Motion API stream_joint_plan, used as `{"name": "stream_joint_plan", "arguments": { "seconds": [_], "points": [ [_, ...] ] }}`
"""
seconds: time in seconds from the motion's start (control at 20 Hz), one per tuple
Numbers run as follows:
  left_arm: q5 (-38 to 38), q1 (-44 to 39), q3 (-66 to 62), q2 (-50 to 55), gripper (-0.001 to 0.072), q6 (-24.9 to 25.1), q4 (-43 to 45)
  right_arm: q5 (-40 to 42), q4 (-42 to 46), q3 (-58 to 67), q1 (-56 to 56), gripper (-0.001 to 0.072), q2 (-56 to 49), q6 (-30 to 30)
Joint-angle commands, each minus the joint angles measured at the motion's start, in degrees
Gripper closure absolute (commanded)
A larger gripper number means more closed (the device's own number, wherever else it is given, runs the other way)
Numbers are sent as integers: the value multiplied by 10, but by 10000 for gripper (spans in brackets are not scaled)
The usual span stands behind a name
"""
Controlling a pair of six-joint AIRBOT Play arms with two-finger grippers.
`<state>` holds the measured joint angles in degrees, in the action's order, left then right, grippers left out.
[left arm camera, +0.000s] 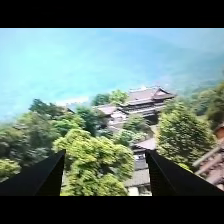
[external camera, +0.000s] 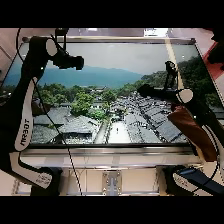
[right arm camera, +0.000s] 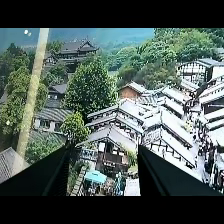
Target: Fold the shirts.
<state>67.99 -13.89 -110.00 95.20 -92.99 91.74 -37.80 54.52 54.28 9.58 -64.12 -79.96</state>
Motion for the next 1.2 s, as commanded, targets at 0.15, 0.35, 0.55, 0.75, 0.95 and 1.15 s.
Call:
{"name": "stream_joint_plan", "arguments": {
  "seconds": [0.15, 0.35, 0.55, 0.75, 0.95, 1.15],
  "points": [
    [-36, 3, 0, 1, 134, 16, 111, -6, 12, 0, 1, 243, 0, 0],
    [-62, 7, 0, 8, 135, 48, 139, -13, 12, 0, 0, 242, 0, 0],
    [-62, 53, 0, 10, 173, 54, 168, -23, 20, 0, 0, 242, 0, 0],
    [-62, 133, 0, 12, 303, 43, 158, -24, 43, 0, 0, 243, 0, 0],
    [-62, 215, 0, 31, 304, -15, 115, -24, 55, 0, 0, 242, 0, 0],
    [55, 287, 0, 90, 70, -35, 78, -24, 55, 0, 0, 243, 0, 0]
  ]
}}
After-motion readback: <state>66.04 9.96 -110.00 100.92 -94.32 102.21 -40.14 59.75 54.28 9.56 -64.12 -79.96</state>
